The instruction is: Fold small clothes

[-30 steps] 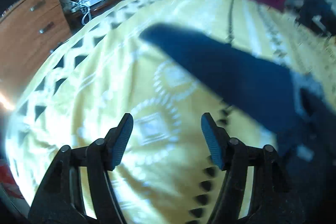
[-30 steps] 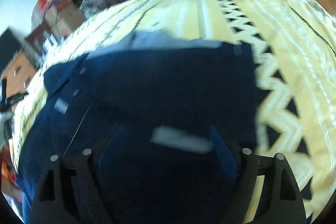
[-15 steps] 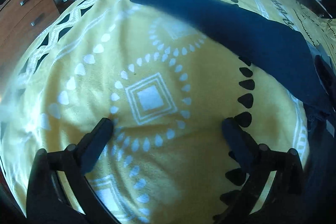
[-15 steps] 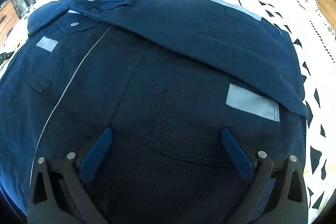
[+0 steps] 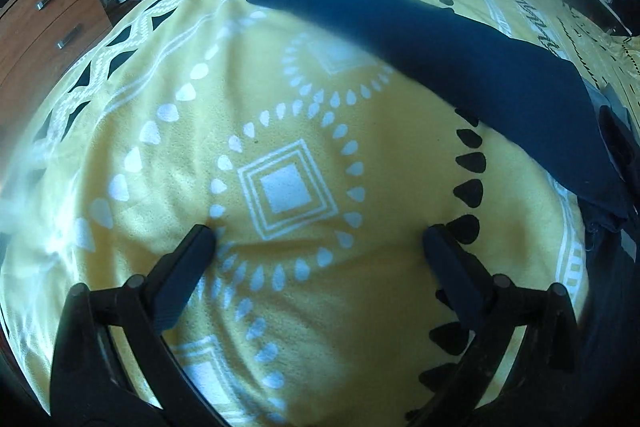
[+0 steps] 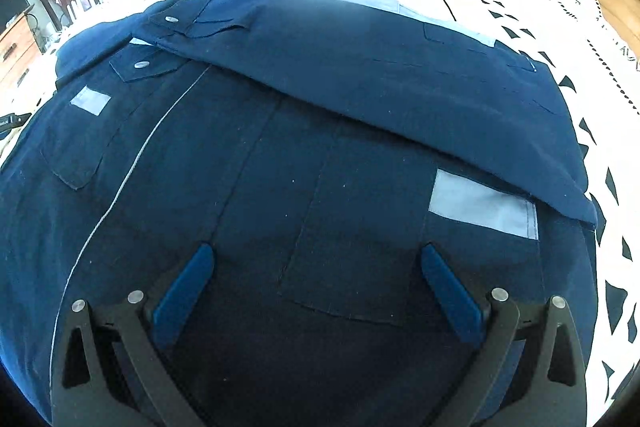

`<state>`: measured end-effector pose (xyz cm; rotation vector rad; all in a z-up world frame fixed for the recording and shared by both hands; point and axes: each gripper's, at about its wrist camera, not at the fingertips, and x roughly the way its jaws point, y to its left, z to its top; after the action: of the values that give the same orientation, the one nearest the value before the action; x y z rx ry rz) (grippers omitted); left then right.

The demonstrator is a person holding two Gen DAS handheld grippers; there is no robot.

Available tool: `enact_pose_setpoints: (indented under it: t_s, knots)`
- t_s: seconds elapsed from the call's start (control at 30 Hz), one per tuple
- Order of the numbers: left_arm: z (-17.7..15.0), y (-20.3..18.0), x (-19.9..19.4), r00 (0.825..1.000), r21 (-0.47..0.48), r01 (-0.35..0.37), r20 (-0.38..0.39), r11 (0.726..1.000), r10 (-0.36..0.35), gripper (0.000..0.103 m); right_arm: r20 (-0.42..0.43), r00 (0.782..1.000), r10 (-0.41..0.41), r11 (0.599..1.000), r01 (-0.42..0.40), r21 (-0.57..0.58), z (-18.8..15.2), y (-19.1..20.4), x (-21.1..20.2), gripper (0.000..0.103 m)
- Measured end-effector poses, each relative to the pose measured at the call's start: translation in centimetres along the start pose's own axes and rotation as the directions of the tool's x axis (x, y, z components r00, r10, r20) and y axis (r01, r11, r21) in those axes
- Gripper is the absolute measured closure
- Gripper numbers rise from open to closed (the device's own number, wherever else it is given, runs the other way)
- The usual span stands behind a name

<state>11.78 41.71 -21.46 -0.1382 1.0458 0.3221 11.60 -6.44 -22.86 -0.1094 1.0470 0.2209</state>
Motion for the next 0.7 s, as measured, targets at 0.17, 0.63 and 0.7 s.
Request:
enact_pose_setpoints:
  t_s: [0.17, 0.63, 0.7]
  knots:
    - [-0.07, -0.04, 0.02, 1.0, 0.001, -0.003, 0.004, 1.0, 0.003, 0.0, 0.016, 1.0, -0.006, 1.0, 0.006, -0.001, -0.14, 0.03, -0.1, 0.0]
    - [-0.06, -0.03, 0.09, 1.0, 0.001, -0.005, 0.004, 1.0, 0.005, 0.0, 0.019, 1.0, -0.006, 1.0, 0.006, 0.003, -0.29, 0.16, -0.26, 0.0]
    - [-0.05, -0.03, 0.1, 1.0, 0.002, -0.006, 0.003, 1.0, 0.006, 0.0, 0.02, 1.0, -0.006, 1.0, 0.006, 0.004, -0.29, 0.18, -0.26, 0.0]
